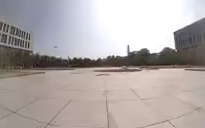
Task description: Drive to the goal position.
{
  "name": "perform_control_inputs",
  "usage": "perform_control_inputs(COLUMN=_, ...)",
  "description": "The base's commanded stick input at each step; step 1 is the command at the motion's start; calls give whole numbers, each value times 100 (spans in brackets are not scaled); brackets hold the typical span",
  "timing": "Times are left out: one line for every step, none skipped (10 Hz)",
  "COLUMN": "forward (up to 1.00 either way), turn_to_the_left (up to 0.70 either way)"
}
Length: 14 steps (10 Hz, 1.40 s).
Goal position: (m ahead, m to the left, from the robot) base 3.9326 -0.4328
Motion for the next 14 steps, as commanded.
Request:
perform_control_inputs(forward=53, turn_to_the_left=0)
perform_control_inputs(forward=53, turn_to_the_left=0)
perform_control_inputs(forward=53, turn_to_the_left=0)
perform_control_inputs(forward=53, turn_to_the_left=0)
perform_control_inputs(forward=53, turn_to_the_left=0)
perform_control_inputs(forward=54, turn_to_the_left=0)
perform_control_inputs(forward=54, turn_to_the_left=0)
perform_control_inputs(forward=54, turn_to_the_left=0)
perform_control_inputs(forward=53, turn_to_the_left=0)
perform_control_inputs(forward=53, turn_to_the_left=0)
perform_control_inputs(forward=53, turn_to_the_left=0)
perform_control_inputs(forward=53, turn_to_the_left=0)
perform_control_inputs(forward=53, turn_to_the_left=0)
perform_control_inputs(forward=53, turn_to_the_left=0)
